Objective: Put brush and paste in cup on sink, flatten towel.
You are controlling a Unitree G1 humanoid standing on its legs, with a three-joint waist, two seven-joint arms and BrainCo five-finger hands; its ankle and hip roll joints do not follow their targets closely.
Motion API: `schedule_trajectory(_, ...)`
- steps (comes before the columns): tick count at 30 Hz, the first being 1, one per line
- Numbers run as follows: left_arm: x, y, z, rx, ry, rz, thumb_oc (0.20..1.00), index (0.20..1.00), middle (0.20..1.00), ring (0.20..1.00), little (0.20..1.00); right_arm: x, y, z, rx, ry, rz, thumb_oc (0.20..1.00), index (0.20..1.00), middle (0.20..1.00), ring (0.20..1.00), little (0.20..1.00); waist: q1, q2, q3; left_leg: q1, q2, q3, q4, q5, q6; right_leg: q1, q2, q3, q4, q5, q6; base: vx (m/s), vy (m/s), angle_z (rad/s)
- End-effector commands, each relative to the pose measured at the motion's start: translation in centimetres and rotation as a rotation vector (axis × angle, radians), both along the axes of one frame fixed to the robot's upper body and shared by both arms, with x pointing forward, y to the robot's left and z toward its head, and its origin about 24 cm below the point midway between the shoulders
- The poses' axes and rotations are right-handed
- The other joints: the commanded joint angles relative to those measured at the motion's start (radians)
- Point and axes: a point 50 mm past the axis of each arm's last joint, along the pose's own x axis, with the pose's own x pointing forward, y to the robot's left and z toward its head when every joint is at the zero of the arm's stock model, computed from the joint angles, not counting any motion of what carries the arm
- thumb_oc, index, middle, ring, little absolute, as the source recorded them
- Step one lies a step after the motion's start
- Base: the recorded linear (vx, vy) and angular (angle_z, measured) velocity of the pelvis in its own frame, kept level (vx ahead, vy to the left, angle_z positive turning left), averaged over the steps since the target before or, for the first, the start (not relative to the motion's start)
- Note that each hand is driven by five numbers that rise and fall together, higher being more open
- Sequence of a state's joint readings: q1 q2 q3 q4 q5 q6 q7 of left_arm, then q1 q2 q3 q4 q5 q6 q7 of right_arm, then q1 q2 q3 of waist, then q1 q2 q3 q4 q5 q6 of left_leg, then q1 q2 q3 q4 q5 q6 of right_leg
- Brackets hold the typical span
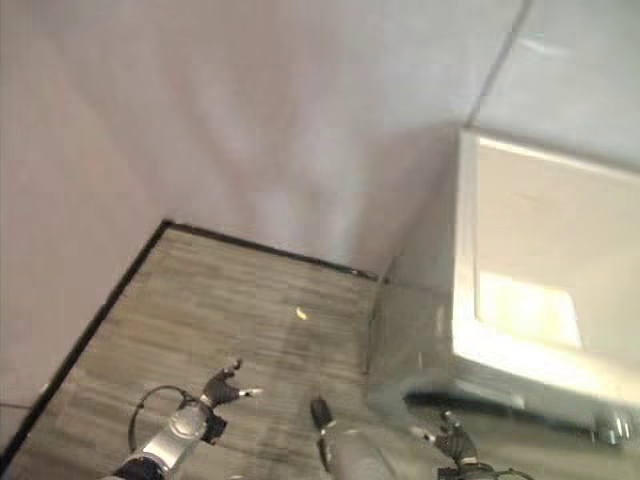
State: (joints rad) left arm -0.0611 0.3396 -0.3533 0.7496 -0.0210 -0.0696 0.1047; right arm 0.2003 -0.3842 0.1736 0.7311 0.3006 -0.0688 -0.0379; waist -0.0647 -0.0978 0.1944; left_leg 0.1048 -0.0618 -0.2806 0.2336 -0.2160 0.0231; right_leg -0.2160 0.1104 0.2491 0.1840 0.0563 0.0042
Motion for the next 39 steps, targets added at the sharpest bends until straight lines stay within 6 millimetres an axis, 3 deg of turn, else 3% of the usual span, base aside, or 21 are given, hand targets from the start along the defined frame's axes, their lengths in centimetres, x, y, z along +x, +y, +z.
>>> schedule_trajectory(1,0.4,1.4,0.7,0.012,-0.045,0.042,1.0,1.0,1.0,1.0,1.0,3.5,-0.5,3.0,-0.013,-0.213,0.045,1.0,1.0,1.0,1.0,1.0,-0.014,0.024,-0.027,-0.05,-0.072,0.053,-0.144,0.117,0.0,0.017,-0.05,-0.06,-0.068,0.016,0.113,0.09,-0.241,0.22)
schedule_trajectory(7,-0.2,1.6,0.4,0.005,-0.025,0.056,1.0,1.0,1.0,1.0,1.0,4.3,-1.3,3.7,-0.051,-0.232,0.06,1.0,1.0,1.0,1.0,1.0,0.016,0.005,-0.025,-0.088,-0.045,0.034,-0.159,0.131,-0.024,0.041,-0.088,-0.165,-0.098,-0.01,0.091,0.01,-0.11,0.49)
schedule_trajectory(12,0.9,0.0,0.8,-0.003,-0.046,-0.006,1.0,1.0,1.0,1.0,1.0,3.9,-2.4,4.1,-0.1,-0.233,0.022,1.0,1.0,1.0,1.0,1.0,-0.02,0.017,-0.035,-0.127,0.092,0.391,-0.208,0.162,-0.046,0.073,-0.215,-0.356,-0.132,-0.012,0.117,-0.08,0.056,1.4)
schedule_trajectory(14,1.4,-0.4,1.2,-0.002,-0.067,-0.035,1.0,1.0,1.0,1.0,1.0,4.0,-2.5,4.2,-0.101,-0.241,0.015,1.0,1.0,1.0,1.0,1.0,-0.058,0.023,-0.049,-0.108,0.16,0.606,-0.191,0.164,-0.063,0.066,-0.269,-0.438,-0.132,-0.005,0.131,-0.05,0.182,1.26)
schedule_trajectory(15,1.5,-0.3,1.3,-0.007,-0.073,-0.029,1.0,1.0,1.0,1.0,1.0,4.2,-2.2,4.0,-0.106,-0.228,0.039,1.0,1.0,1.0,1.0,1.0,-0.039,0.046,-0.053,-0.103,0.137,0.545,-0.195,0.154,-0.069,0.084,-0.272,-0.457,-0.13,-0.009,0.133,0.01,0.171,1.09)
schedule_trajectory(21,0.5,0.9,1.5,-0.017,-0.094,0.034,1.0,1.0,1.0,1.0,1.0,5.4,-0.8,3.8,-0.068,-0.244,0.052,1.0,1.0,1.0,1.0,1.0,0.007,0.048,-0.052,-0.119,0.066,0.46,-0.191,0.13,-0.027,0.118,-0.312,-0.445,-0.109,-0.012,0.143,0.06,0.176,0.3)
schedule_trajectory(24,0.3,1.1,1.7,-0.018,-0.1,0.029,1.0,1.0,1.0,1.0,1.0,5.6,0.0,3.4,-0.049,-0.238,0.069,1.0,1.0,1.0,1.0,1.0,0.024,0.056,-0.053,-0.114,0.039,0.401,-0.208,0.134,-0.005,0.105,-0.307,-0.398,-0.018,-0.039,0.142,0.07,0.172,0.5)
schedule_trajectory(25,0.7,1.0,2.1,-0.008,-0.115,0.004,1.0,1.0,1.0,1.0,1.0,5.6,0.5,3.3,-0.025,-0.241,0.076,1.0,1.0,1.0,1.0,1.0,-0.014,0.062,-0.041,-0.117,0.01,0.302,-0.192,0.135,0.008,0.076,-0.204,-0.17,0.044,-0.063,0.136,0.07,0.103,0.91)
schedule_trajectory(26,0.9,0.9,2.2,-0.004,-0.118,-0.013,1.0,1.0,1.0,1.0,1.0,5.4,0.7,3.3,-0.016,-0.239,0.079,1.0,1.0,1.0,1.0,1.0,-0.016,0.066,-0.039,-0.118,-0.001,0.277,-0.179,0.132,0.012,0.079,-0.183,-0.131,0.075,-0.075,0.135,0.12,0.117,1.5)
schedule_trajectory(28,0.8,0.8,2.1,-0.004,-0.109,-0.026,1.0,1.0,1.0,1.0,1.0,5.3,0.8,3.1,-0.01,-0.234,0.084,1.0,1.0,1.0,1.0,1.0,-0.017,0.067,-0.038,-0.113,-0.01,0.255,-0.172,0.125,0.016,0.081,-0.178,-0.131,0.099,-0.09,0.126,0.1,0.02,1.45)
schedule_trajectory(29,0.7,0.5,2.0,0.001,-0.101,-0.056,1.0,1.0,1.0,1.0,1.0,4.8,1.0,2.8,-0.008,-0.21,0.1,1.0,1.0,1.0,1.0,1.0,-0.023,0.075,-0.035,-0.098,-0.017,0.204,-0.179,0.124,0.017,0.051,-0.146,-0.084,0.117,-0.098,0.118,0.07,-0.024,0.69)
schedule_trajectory(33,0.4,0.5,1.9,-0.005,-0.098,-0.047,1.0,1.0,1.0,1.0,1.0,4.7,1.4,2.5,-0.007,-0.195,0.142,1.0,1.0,1.0,1.0,1.0,-0.016,0.067,-0.023,-0.076,-0.012,0.154,-0.173,0.113,0.0,0.003,-0.18,-0.105,0.03,-0.055,0.129,0.13,-0.161,0.68)
schedule_trajectory(34,-0.2,0.9,1.5,-0.005,-0.083,-0.021,1.0,1.0,1.0,1.0,1.0,4.2,1.7,2.4,0.003,-0.184,0.163,1.0,1.0,1.0,1.0,1.0,-0.014,0.043,-0.017,-0.056,-0.006,0.103,-0.164,0.099,-0.019,-0.001,-0.19,-0.108,0.003,-0.035,0.148,0.17,-0.254,0.45)
schedule_trajectory(35,-0.2,0.9,1.5,-0.004,-0.083,-0.02,1.0,1.0,1.0,1.0,1.0,4.2,1.8,2.4,0.003,-0.184,0.163,1.0,1.0,1.0,1.0,1.0,-0.018,0.043,-0.016,-0.055,-0.007,0.098,-0.163,0.098,-0.019,0.001,-0.192,-0.112,0.005,-0.038,0.148,0.14,-0.514,1.06)
schedule_trajectory(36,-0.4,1.1,1.1,0.002,-0.068,0.001,1.0,1.0,1.0,1.0,1.0,3.7,1.6,2.1,0.002,-0.166,0.157,1.0,1.0,1.0,1.0,1.0,-0.012,0.022,-0.037,-0.079,0.02,0.053,-0.154,0.105,-0.047,0.034,-0.167,-0.099,-0.001,-0.072,0.13,0.07,-0.411,1.16)
schedule_trajectory(39,-0.8,1.2,0.9,-0.009,-0.057,0.022,1.0,1.0,1.0,1.0,1.0,3.3,1.0,2.1,-0.014,-0.158,0.151,1.0,1.0,1.0,1.0,1.0,-0.013,0.019,-0.055,-0.081,0.039,0.034,-0.167,0.115,-0.057,0.063,-0.16,-0.135,-0.016,-0.081,0.118,0.07,-0.322,1.02)
